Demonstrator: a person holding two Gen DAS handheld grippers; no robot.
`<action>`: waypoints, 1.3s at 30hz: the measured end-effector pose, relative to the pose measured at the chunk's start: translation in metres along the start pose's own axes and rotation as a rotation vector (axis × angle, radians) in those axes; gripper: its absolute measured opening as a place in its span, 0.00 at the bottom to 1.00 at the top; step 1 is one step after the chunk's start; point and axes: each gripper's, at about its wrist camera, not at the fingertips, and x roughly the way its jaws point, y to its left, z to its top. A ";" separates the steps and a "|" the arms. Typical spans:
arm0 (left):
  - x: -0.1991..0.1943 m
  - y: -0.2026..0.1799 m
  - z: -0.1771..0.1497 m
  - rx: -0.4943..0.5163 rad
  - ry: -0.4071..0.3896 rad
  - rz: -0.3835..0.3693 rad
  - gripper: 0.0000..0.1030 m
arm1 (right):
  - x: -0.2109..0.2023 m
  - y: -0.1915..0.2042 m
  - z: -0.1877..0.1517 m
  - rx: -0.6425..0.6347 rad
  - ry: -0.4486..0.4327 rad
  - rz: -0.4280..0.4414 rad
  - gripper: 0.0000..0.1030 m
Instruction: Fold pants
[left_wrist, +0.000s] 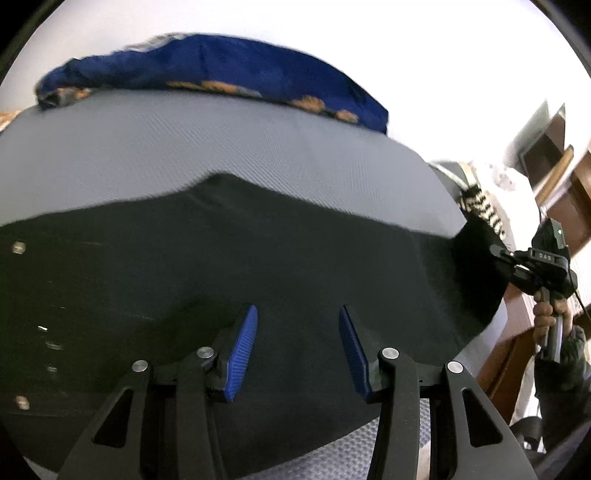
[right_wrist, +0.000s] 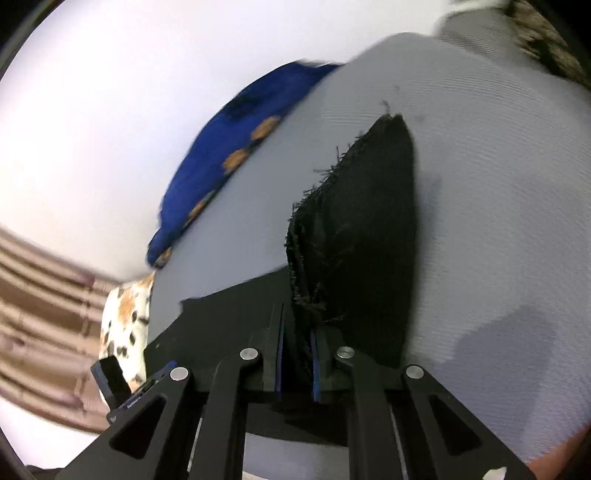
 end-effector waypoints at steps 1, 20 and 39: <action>-0.007 0.005 0.002 -0.004 -0.015 0.023 0.46 | 0.014 0.016 0.001 -0.027 0.020 0.011 0.11; -0.063 0.055 0.018 -0.061 -0.064 0.048 0.46 | 0.213 0.192 -0.112 -0.458 0.455 0.043 0.11; -0.010 0.042 -0.013 -0.224 0.166 -0.206 0.46 | 0.135 0.146 -0.082 -0.244 0.282 0.006 0.50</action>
